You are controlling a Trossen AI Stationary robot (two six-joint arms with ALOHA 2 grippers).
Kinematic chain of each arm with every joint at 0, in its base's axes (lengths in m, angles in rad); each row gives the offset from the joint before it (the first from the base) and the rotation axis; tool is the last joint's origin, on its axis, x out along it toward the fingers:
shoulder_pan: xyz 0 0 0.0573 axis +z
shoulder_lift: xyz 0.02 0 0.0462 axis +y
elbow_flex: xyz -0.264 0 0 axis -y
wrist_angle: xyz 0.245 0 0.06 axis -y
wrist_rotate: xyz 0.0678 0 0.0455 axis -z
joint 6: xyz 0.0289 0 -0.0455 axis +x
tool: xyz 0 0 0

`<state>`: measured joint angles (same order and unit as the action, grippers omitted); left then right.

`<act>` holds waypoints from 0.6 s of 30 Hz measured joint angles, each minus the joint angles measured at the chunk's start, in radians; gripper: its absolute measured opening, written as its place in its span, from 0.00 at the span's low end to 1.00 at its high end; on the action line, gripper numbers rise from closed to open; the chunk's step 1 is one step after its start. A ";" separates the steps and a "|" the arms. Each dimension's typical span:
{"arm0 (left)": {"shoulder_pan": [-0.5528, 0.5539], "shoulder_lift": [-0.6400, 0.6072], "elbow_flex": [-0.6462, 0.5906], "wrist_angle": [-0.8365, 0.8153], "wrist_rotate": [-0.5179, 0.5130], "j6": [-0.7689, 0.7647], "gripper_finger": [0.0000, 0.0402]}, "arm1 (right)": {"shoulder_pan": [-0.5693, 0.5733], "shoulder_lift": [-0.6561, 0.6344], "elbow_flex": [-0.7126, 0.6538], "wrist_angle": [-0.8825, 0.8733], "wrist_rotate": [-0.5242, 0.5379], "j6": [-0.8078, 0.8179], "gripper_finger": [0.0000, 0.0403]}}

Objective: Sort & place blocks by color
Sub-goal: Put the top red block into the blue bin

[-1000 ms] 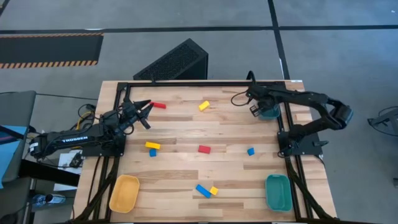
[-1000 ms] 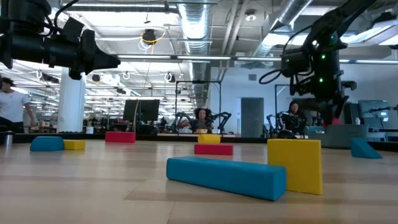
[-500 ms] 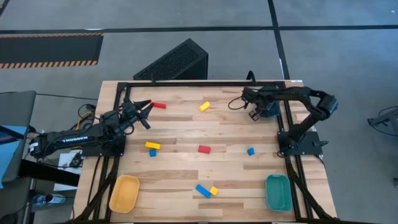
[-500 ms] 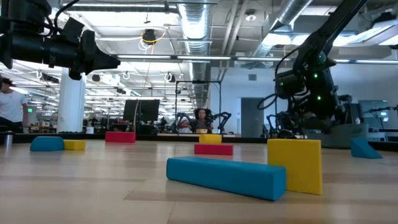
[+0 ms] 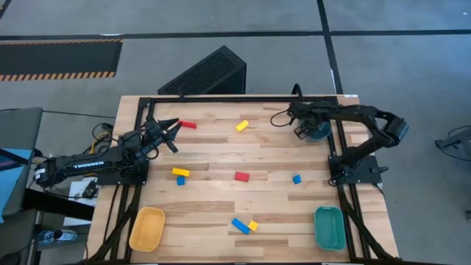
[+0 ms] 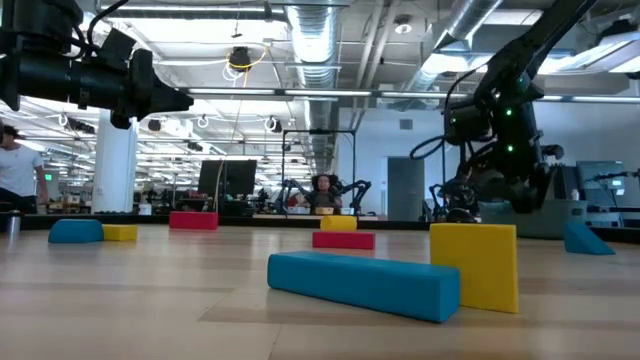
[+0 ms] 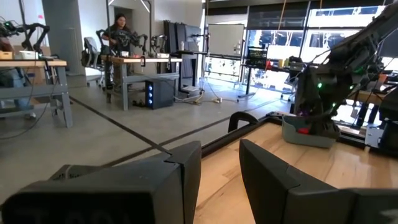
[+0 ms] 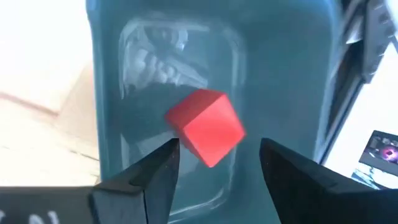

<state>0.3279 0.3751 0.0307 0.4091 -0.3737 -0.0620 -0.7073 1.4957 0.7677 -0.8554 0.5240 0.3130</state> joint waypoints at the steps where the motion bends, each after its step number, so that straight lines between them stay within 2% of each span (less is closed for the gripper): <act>1: 0.000 0.000 0.000 0.000 0.000 0.000 0.25 | 0.000 -0.017 0.000 0.000 0.001 0.000 0.61; 7: 0.000 0.000 0.000 0.000 0.000 0.000 0.25 | 0.011 -0.145 0.000 -0.007 0.000 0.001 0.61; 12: 0.000 0.003 0.000 0.000 0.000 0.013 0.25 | 0.072 -0.268 0.000 0.011 0.002 0.004 0.61; 18: 0.000 0.054 0.000 -0.001 0.002 0.013 0.25 | 0.213 -0.453 -0.054 0.200 0.030 0.013 0.61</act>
<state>0.3279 0.4293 0.0307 0.4077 -0.3714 -0.0485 -0.4943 1.0431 0.7139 -0.6555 0.5539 0.3262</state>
